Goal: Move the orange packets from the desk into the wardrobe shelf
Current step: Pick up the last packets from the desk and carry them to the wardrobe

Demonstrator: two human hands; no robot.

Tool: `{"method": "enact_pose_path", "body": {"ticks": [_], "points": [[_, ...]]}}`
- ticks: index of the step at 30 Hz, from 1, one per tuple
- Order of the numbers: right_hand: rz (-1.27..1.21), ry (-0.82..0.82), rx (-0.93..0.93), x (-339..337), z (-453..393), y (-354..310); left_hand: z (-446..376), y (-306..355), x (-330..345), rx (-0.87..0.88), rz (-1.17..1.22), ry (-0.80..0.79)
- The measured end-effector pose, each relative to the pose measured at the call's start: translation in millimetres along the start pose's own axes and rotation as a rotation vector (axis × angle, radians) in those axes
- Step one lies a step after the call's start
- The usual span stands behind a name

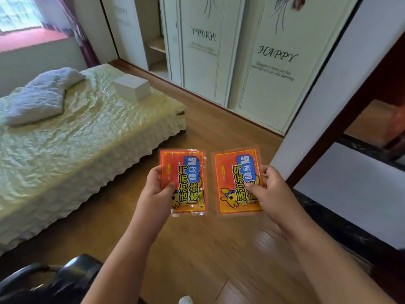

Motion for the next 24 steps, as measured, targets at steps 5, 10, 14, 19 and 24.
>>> {"method": "enact_pose_path", "body": {"ticks": [5, 10, 14, 19, 24], "points": [[0.065, 0.052, -0.021, 10.2, -24.5, -11.2, -42.5, 8.8, -1.4, 0.005, -0.005, -0.043], [0.089, 0.097, -0.011, 1.1, -62.6, -19.9, -83.1, 15.9, 8.9, 0.001, -0.031, -0.068], [0.094, 0.093, -0.021, -8.3, -105.3, -35.8, -120.4, 30.6, 27.1, 0.006, -0.043, -0.078], [0.035, 0.080, -0.022, -28.5, -172.6, -60.8, -177.7, 60.6, 58.1, 0.021, -0.048, -0.062], [-0.010, 0.061, -0.042, -49.8, -243.8, -92.1, -233.7, 97.9, 96.9, 0.048, -0.022, -0.052]]}}
Point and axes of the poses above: each hand's wrist, its own z-axis away from the middle knuckle, its own x-axis out of the palm, y = z × x, the point moved 10 cm from there along -z, towards the middle knuckle, and after that the axes turned 11 degrees about -z, right-handed, at the moved point
